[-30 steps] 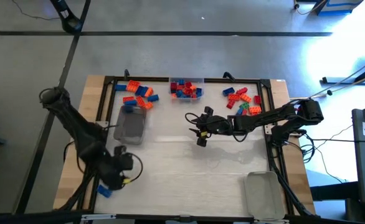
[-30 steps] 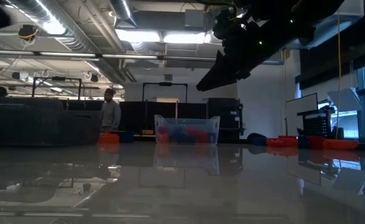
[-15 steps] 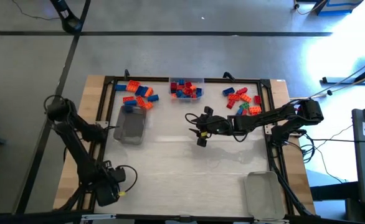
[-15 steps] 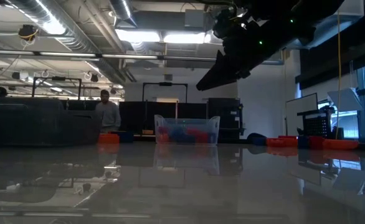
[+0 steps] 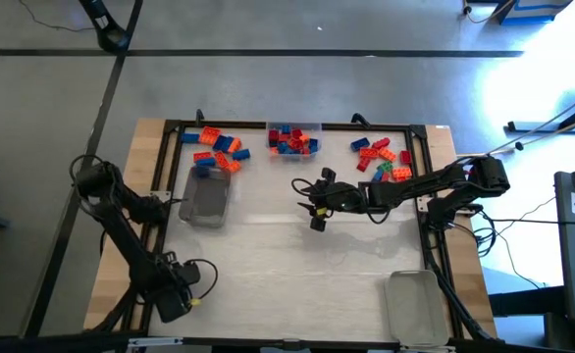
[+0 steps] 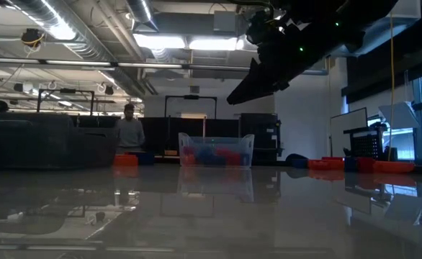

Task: Sort blocks by size
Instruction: Put the blue 4 stud game piece into the transparent bin

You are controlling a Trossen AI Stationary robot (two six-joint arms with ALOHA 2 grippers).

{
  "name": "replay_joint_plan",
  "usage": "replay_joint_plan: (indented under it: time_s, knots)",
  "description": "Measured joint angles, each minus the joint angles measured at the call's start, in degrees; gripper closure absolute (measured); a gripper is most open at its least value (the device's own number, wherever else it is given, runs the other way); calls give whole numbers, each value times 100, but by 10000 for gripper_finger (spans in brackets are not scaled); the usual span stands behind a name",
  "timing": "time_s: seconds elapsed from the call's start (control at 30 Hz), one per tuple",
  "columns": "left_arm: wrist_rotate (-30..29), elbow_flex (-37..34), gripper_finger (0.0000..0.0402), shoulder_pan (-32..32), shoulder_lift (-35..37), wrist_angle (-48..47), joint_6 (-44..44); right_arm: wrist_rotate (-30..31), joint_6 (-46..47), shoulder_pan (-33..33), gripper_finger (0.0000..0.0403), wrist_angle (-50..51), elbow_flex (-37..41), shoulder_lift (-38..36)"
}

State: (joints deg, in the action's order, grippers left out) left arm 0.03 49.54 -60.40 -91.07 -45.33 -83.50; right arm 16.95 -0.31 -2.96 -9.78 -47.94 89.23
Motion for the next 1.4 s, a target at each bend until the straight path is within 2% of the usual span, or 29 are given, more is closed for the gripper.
replay_joint_plan:
  time_s: [0.13, 0.43, 0.6, 0.7, 0.87, 1.1, 1.27, 1.4]
  knots:
    - [5, -154, 169, 57, 0, -10, -164, -2, -1, 0, 210, 0, 0, 0]
    - [139, -214, 279, 248, 86, 192, 294, -4, -1, 0, 210, 47, 0, -2]
    - [134, 38, 280, 603, 549, 204, 794, -7, 3, -4, 210, 85, 0, -2]
    - [-141, 229, 280, 981, 984, 14, 1275, -9, 61, -7, 210, 84, 0, -2]
    - [-1251, 398, 276, 1922, 1747, -30, 2668, -9, 150, -7, 210, 83, 0, -2]
    - [-2757, 415, 273, 3819, 2370, 624, 5194, -9, 153, -4, 210, 81, 0, -2]
    - [-2819, 413, 272, 5272, 2190, 1964, 7150, -7, 174, 0, 210, 77, 0, -2]
    - [-2815, 413, 272, 6320, 1790, 3061, 8205, 14, 276, 0, 210, 49, 2, 38]
